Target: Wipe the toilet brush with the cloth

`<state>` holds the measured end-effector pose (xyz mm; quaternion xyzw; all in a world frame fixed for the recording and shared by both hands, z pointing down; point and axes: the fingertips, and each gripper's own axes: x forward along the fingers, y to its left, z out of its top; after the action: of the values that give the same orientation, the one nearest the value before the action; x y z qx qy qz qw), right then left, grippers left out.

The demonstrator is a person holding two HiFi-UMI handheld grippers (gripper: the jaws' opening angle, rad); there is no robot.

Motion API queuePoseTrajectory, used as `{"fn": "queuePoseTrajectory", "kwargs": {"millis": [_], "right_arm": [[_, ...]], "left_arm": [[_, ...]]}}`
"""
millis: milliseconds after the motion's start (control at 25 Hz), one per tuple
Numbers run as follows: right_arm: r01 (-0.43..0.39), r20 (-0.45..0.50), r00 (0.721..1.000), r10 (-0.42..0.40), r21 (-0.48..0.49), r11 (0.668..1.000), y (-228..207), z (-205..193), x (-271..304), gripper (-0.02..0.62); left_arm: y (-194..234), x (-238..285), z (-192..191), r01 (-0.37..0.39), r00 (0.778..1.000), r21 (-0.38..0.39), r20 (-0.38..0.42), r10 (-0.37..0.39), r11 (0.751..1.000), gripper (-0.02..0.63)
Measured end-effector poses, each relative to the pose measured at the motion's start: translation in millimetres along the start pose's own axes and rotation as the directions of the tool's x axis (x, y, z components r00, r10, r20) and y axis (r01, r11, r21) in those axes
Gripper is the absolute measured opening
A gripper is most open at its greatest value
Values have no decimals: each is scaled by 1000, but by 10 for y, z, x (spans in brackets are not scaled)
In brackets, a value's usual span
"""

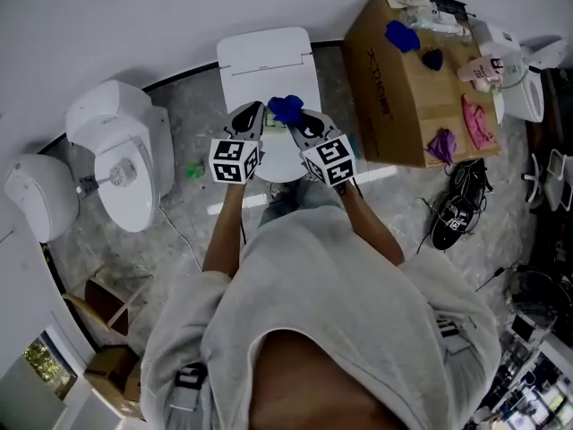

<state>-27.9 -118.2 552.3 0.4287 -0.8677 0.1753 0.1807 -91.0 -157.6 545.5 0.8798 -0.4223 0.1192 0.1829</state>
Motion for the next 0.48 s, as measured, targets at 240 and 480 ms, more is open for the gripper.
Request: {"fn": "queuePoseTrajectory", "kwargs": {"millis": [240,480], "right_arm": [[-58,-38,998,59,13,998,-25,-129,113,89],[-64,-72,995,67,42,997,-152,-312,142,88]], "left_arm": [[-27,56,-45,-27,999,5,-27,27,1000,24],[-26,35,-48,-50,998,20,-43,50,999,23]]}}
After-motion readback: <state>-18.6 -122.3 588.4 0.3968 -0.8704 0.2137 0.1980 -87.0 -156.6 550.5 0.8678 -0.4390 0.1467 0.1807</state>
